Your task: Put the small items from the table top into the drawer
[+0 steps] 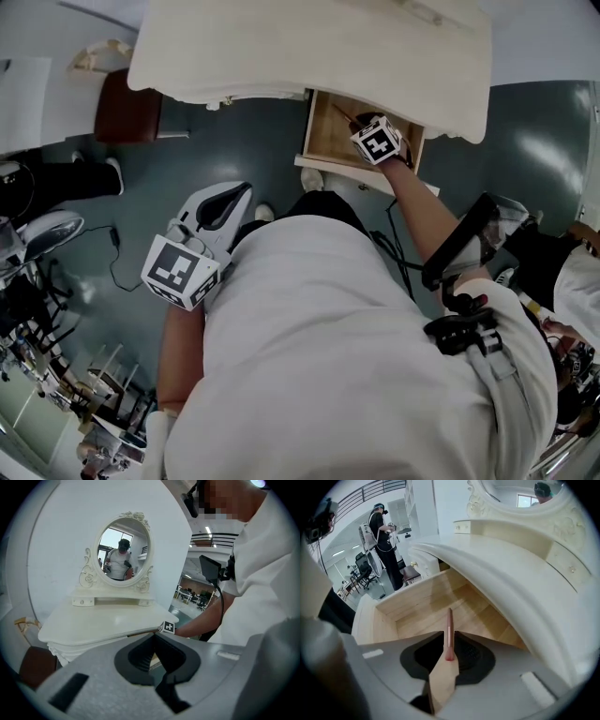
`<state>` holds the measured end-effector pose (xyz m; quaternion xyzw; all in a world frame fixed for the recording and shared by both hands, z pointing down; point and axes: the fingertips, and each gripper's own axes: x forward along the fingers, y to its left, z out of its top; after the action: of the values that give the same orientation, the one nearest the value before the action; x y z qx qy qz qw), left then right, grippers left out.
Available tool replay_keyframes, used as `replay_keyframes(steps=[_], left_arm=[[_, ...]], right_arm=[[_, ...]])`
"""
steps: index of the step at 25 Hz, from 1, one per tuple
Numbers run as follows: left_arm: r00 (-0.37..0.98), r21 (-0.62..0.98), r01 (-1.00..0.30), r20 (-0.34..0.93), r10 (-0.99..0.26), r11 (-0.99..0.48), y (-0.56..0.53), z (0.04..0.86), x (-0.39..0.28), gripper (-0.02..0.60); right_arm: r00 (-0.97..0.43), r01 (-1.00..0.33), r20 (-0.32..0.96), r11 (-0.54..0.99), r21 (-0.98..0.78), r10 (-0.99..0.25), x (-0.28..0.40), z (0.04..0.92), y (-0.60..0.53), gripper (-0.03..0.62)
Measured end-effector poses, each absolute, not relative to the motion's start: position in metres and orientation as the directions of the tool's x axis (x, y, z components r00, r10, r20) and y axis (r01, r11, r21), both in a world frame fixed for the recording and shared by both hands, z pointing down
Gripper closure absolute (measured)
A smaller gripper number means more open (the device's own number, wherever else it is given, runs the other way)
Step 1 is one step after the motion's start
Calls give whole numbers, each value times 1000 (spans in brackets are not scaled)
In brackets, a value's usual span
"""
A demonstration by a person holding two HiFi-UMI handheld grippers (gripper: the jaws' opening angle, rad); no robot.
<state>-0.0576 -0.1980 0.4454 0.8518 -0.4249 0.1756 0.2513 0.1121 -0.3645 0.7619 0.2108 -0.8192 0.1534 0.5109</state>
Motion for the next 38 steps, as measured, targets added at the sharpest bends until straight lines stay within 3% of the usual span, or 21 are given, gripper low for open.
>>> replay_keyframes(steps=[7, 20, 38], left_arm=[[634, 283, -767, 479, -607, -576, -164, 427, -70, 580], [713, 283, -688, 436, -550, -668, -93, 409, -112, 580], [754, 242, -619, 451, -478, -747, -7, 437, -142, 580]], right_arm=[[-387, -582, 880, 813, -2, -275, 117, 709, -329, 591], [-415, -666, 826, 746, 10, -382, 90, 610, -229, 594], [-512, -632, 764, 775, -25, -393, 20, 563, -87, 594]])
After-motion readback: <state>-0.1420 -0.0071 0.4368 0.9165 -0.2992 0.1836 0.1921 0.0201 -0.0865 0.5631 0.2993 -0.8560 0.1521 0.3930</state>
